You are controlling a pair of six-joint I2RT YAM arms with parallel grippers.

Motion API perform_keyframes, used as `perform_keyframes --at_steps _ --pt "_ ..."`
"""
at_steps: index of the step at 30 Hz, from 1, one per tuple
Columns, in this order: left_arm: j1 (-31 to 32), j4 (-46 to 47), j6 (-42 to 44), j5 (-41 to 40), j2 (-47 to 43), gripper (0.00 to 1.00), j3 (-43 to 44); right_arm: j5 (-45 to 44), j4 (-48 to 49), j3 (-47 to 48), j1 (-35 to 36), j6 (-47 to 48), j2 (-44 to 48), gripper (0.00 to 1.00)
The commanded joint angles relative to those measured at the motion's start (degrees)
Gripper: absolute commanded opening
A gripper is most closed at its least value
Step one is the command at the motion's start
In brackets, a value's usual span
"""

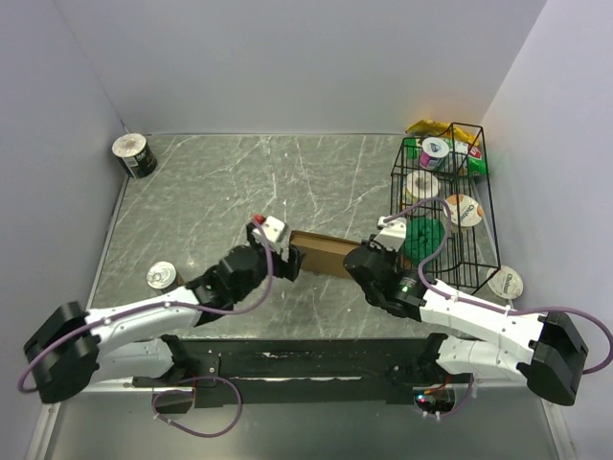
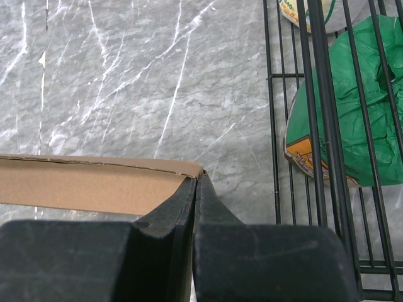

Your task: Fold the paper box

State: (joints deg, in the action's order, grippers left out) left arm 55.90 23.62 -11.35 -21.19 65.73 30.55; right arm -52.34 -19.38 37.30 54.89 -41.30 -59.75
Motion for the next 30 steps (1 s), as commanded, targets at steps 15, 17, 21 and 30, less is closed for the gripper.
perform_keyframes --at_steps 15,17,21,30 --pt "-18.46 -11.67 0.73 37.54 -1.75 0.75 8.83 7.69 -6.64 -0.56 0.57 0.52 -0.72 0.00" --pt "-18.46 -9.39 -1.11 36.23 -1.40 0.77 8.57 7.60 -6.47 -0.65 0.57 0.69 -0.55 0.00" --pt "-18.55 -7.97 -7.77 32.62 1.32 0.86 10.67 7.60 -5.85 -1.00 0.74 0.78 -0.99 0.00" --pt "-18.63 -7.96 -20.28 27.87 8.88 0.81 14.45 7.86 -5.50 -1.00 0.74 0.61 -1.95 0.00"
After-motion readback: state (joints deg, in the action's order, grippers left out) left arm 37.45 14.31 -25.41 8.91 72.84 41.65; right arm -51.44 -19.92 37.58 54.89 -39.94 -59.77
